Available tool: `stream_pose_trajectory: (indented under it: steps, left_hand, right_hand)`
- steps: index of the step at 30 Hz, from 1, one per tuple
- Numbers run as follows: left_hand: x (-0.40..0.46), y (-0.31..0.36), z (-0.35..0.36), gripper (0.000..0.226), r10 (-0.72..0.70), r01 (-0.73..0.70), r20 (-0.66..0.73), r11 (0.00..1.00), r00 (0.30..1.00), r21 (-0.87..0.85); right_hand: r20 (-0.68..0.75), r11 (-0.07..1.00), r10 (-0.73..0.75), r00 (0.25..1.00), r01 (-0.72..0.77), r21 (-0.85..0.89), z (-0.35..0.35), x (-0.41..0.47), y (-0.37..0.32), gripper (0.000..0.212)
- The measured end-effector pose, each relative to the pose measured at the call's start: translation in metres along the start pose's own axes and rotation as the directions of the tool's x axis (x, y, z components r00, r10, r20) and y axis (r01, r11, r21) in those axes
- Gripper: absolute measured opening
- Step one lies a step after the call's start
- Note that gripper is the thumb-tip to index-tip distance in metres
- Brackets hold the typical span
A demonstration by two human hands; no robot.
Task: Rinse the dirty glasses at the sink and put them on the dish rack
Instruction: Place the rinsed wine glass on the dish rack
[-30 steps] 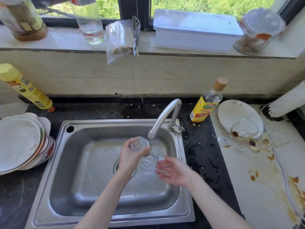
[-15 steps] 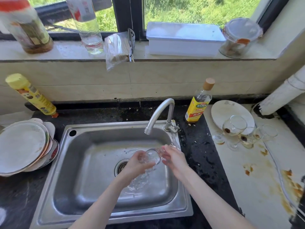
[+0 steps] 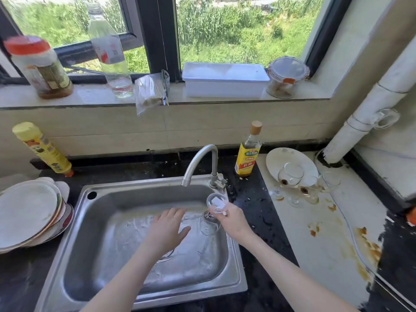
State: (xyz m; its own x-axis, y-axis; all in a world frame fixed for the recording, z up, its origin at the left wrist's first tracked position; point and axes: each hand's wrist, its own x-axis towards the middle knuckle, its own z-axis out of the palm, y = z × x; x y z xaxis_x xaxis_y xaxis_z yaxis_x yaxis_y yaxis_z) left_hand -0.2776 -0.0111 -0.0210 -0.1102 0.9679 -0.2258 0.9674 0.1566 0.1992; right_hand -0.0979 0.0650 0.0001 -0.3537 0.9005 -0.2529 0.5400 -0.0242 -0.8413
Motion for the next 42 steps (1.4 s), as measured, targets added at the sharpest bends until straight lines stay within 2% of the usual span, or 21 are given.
stream_pose_trajectory:
  steps: [3,7,11,16,20,24,27,30,35,37,42]
  left_hand:
    - [-0.015,0.002,-0.013,0.064,0.092,-0.092,-0.138,0.996,0.986,0.009]
    - [-0.023,0.015,-0.041,0.059,0.245,-0.232,-0.27,0.969,0.931,0.081]
    - [-0.033,0.034,-0.064,0.058,0.399,-0.384,-0.266,0.917,0.877,0.11]
    - [-0.067,0.064,-0.078,0.061,0.583,-0.565,-0.265,0.812,0.768,0.146]
    - [-0.108,0.11,-0.086,0.067,0.726,-0.719,-0.208,0.684,0.655,0.125]
    - [-0.159,0.163,-0.074,0.056,0.843,-0.847,-0.194,0.524,0.502,0.086]
    - [-0.207,0.203,-0.057,0.051,0.905,-0.907,-0.152,0.412,0.396,0.088]
    - [-0.257,0.244,-0.039,0.053,0.956,-0.959,-0.12,0.277,0.268,0.065]
    - [-0.35,0.322,-0.008,0.058,0.992,-0.996,-0.102,0.076,0.07,0.056]
    - [-0.394,0.354,0.009,0.055,0.995,-0.999,-0.097,0.022,0.017,0.048]
    - [-0.495,0.424,0.05,0.047,0.987,-0.989,-0.087,-0.141,-0.136,-0.052]
  right_hand:
    - [-0.006,1.0,-0.009,1.0,0.009,-0.009,-0.013,-0.009,-0.002,0.023]
    - [-0.129,0.996,-0.071,0.989,0.078,0.05,-0.039,-0.033,-0.024,0.022]
    - [-0.262,0.991,-0.129,0.956,0.136,0.009,-0.057,-0.073,-0.034,0.02]
    - [-0.42,0.993,-0.116,0.9,0.091,-0.078,-0.067,-0.155,-0.036,0.025]
    - [-0.555,0.999,-0.016,0.832,0.038,0.029,-0.074,-0.239,-0.028,0.024]
    - [-0.679,0.988,0.1,0.728,0.007,0.153,-0.079,-0.335,-0.011,0.018]
    - [-0.763,0.976,0.165,0.625,0.008,0.218,-0.079,-0.412,0.006,0.013]
    - [-0.83,0.97,0.221,0.512,-0.025,0.243,-0.079,-0.489,0.027,0.016]
    - [-0.904,0.96,0.279,0.324,-0.088,0.265,-0.082,-0.624,0.059,0.016]
    - [-0.918,0.951,0.309,0.251,-0.109,0.29,-0.083,-0.68,0.071,0.016]
    - [-0.94,0.943,0.318,0.126,-0.143,0.3,-0.092,-0.801,0.101,0.015]
